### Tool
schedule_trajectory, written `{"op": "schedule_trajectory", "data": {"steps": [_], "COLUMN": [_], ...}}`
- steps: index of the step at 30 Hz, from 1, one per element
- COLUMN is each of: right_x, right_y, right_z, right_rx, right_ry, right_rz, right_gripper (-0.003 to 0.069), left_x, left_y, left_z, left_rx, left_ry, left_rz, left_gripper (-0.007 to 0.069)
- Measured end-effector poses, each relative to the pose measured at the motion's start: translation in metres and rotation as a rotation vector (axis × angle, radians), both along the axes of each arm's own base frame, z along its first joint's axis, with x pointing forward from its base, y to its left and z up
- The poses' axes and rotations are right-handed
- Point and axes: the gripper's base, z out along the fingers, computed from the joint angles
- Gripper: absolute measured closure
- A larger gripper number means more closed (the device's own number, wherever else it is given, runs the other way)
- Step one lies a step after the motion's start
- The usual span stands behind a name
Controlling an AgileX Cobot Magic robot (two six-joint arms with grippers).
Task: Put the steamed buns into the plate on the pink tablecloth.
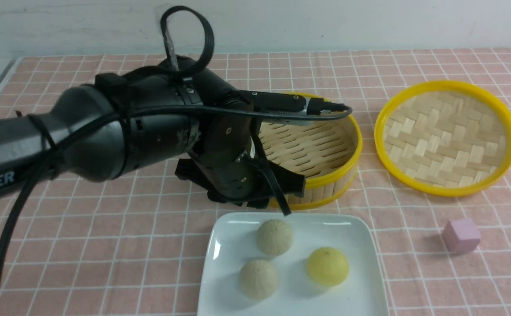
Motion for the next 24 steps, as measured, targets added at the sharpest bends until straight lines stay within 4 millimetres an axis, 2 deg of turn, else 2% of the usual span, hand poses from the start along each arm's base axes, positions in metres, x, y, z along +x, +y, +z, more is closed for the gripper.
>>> {"op": "schedule_trajectory", "data": {"steps": [3, 7, 11, 24], "right_x": [0.006, 0.010, 0.010, 0.010], "right_y": [0.011, 0.019, 0.022, 0.023], "right_z": [-0.014, -0.027, -0.033, -0.034], "right_rx": [0.077, 0.106, 0.110, 0.109], "right_ry": [-0.127, -0.152, -0.133, -0.131], "right_rz": [0.064, 0.103, 0.131, 0.139], "right_gripper": [0.0674, 0.0673, 0.0673, 0.0670], "left_x": [0.000, -0.001, -0.001, -0.001], "left_y": [0.001, 0.001, 0.001, 0.001], "left_z": [0.000, -0.001, -0.001, -0.001], "left_rx": [0.013, 0.020, 0.020, 0.022], "left_ry": [0.002, 0.003, 0.004, 0.002], "left_rz": [-0.013, -0.021, -0.020, -0.021], "left_gripper": [0.0561, 0.0620, 0.0623, 0.0617]}}
